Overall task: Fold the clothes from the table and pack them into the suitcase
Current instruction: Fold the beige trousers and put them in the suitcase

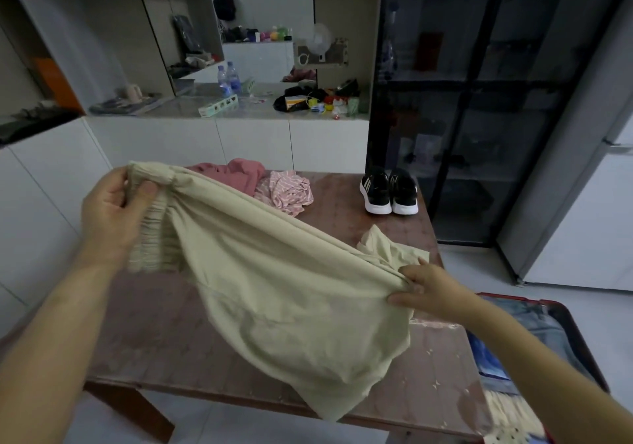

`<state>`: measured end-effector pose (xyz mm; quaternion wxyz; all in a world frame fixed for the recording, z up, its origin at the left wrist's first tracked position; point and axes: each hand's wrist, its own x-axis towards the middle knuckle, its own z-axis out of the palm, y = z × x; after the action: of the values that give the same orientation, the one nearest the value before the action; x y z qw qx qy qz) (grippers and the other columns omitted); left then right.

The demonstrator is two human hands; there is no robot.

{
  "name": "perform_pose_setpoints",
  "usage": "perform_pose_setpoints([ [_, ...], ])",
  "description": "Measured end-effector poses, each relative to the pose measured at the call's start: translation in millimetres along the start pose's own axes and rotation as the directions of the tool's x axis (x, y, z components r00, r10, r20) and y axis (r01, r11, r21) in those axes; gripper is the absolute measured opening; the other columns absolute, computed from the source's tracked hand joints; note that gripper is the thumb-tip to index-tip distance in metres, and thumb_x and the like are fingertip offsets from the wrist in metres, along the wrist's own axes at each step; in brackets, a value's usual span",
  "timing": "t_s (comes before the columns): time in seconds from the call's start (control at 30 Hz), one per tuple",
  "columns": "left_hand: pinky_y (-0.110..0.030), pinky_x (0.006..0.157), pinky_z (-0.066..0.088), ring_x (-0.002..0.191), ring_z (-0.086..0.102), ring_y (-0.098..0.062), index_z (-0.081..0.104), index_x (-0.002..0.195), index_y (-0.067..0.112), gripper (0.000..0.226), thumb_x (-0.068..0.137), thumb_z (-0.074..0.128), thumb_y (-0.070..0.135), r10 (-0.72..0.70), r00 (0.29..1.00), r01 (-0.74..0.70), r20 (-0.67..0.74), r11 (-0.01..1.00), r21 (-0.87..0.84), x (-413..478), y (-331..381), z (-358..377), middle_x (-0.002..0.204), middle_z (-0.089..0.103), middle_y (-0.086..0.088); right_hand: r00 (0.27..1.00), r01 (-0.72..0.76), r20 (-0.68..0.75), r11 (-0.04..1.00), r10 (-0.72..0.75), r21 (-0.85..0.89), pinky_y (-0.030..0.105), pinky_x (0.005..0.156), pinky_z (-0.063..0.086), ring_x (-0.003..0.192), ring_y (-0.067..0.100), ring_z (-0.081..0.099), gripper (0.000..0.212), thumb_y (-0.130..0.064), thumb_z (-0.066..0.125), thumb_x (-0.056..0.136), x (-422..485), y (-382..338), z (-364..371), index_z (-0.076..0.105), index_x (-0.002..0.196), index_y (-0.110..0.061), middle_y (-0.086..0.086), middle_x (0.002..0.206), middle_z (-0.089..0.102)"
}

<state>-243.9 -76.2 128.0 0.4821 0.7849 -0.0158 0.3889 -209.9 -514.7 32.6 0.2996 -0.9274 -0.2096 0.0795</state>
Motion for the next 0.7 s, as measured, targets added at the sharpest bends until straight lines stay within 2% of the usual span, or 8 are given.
perform_pose_setpoints([
  [0.13, -0.012, 0.07, 0.046, 0.072, 0.058, 0.008, 0.061, 0.09, 0.033, 0.015, 0.094, 0.057, 0.019, -0.058, 0.998, 0.058, 0.011, 0.998, 0.0, 3, -11, 4, 0.089, 0.062, 0.012, 0.999, -0.036, -0.03, 0.997, 0.038, 0.065, 0.018, 0.107, 0.021, 0.082, 0.025, 0.058, 0.057, -0.069, 0.069, 0.061, -4, 10, 3, 0.045, 0.055, -0.018, -0.007, 0.058, 0.043],
  [0.23, -0.014, 0.068, 0.047, 0.072, 0.058, 0.0, 0.061, 0.091, 0.029, 0.014, 0.095, 0.057, 0.017, -0.13, 0.99, 0.13, 0.045, 0.991, 0.002, 3, -21, 10, 0.089, 0.064, 0.003, 0.985, -0.002, -0.168, 0.985, 0.031, 0.175, 0.028, 0.096, 0.036, 0.07, 0.006, 0.05, 0.056, -0.083, 0.063, 0.05, -8, 16, -1, 0.048, 0.049, -0.029, -0.013, 0.05, 0.04],
  [0.3, -0.018, 0.07, 0.048, 0.076, 0.06, -0.006, 0.062, 0.091, 0.028, 0.011, 0.094, 0.058, 0.018, -0.172, 0.983, 0.172, 0.07, 0.985, 0.002, -1, -28, 17, 0.086, 0.067, 0.004, 0.961, 0.009, -0.271, 0.978, 0.049, 0.209, 0.027, 0.065, 0.043, 0.057, 0.002, 0.044, 0.049, -0.076, 0.067, 0.055, -14, 17, -11, 0.054, 0.053, -0.028, -0.013, 0.045, 0.042],
  [0.37, -0.013, 0.07, 0.048, 0.074, 0.061, 0.002, 0.061, 0.09, 0.029, 0.015, 0.093, 0.058, 0.014, -0.186, 0.978, 0.186, 0.095, 0.983, 0.009, -9, -32, 28, 0.079, 0.07, 0.016, 0.93, 0.039, -0.365, 0.981, 0.034, 0.192, 0.016, 0.046, 0.032, 0.045, 0.003, 0.042, 0.027, -0.057, 0.071, 0.07, -23, 12, -26, 0.061, 0.06, -0.033, -0.012, 0.044, 0.046],
  [0.43, -0.013, 0.072, 0.048, 0.074, 0.06, 0.009, 0.061, 0.092, 0.028, 0.015, 0.092, 0.059, 0.014, -0.188, 0.973, 0.189, 0.134, 0.982, 0.003, -17, -31, 43, 0.081, 0.069, 0.022, 0.887, 0.04, -0.461, 0.99, 0.027, 0.134, 0.013, 0.044, 0.03, 0.048, 0.005, 0.045, 0.02, -0.059, 0.061, 0.068, -33, 12, -44, 0.062, 0.071, -0.039, -0.009, 0.053, 0.052],
  [0.5, -0.018, 0.077, 0.049, 0.078, 0.061, 0.006, 0.062, 0.098, 0.026, 0.012, 0.091, 0.062, 0.016, -0.18, 0.97, 0.184, 0.163, 0.983, -0.011, -25, -27, 63, 0.086, 0.069, 0.015, 0.837, 0.008, -0.545, 0.993, 0.058, 0.119, 0.011, 0.048, 0.034, 0.053, 0.002, 0.049, 0.024, -0.063, 0.051, 0.065, -43, 14, -60, 0.06, 0.075, -0.043, -0.011, 0.063, 0.059],
  [0.57, -0.018, 0.078, 0.048, 0.08, 0.06, 0.007, 0.063, 0.1, 0.022, 0.014, 0.089, 0.064, 0.014, -0.146, 0.974, 0.154, 0.173, 0.987, -0.034, -32, -19, 86, 0.09, 0.067, 0.016, 0.792, -0.053, -0.598, 0.989, 0.124, 0.135, 0.005, 0.051, 0.035, 0.056, -0.006, 0.051, 0.006, -0.055, 0.056, 0.071, -51, 16, -74, 0.059, 0.07, -0.051, -0.021, 0.063, 0.059],
  [0.7, -0.011, 0.074, 0.047, 0.079, 0.059, 0.012, 0.062, 0.1, 0.023, 0.015, 0.088, 0.065, 0.014, -0.116, 0.974, 0.132, 0.195, 0.989, -0.071, -41, -9, 124, 0.086, 0.067, 0.019, 0.725, -0.117, -0.663, 0.982, 0.187, 0.149, 0.005, 0.05, 0.035, 0.052, -0.008, 0.049, 0.035, -0.022, 0.071, 0.084, -64, 31, -93, 0.059, 0.064, -0.049, -0.023, 0.054, 0.056],
])
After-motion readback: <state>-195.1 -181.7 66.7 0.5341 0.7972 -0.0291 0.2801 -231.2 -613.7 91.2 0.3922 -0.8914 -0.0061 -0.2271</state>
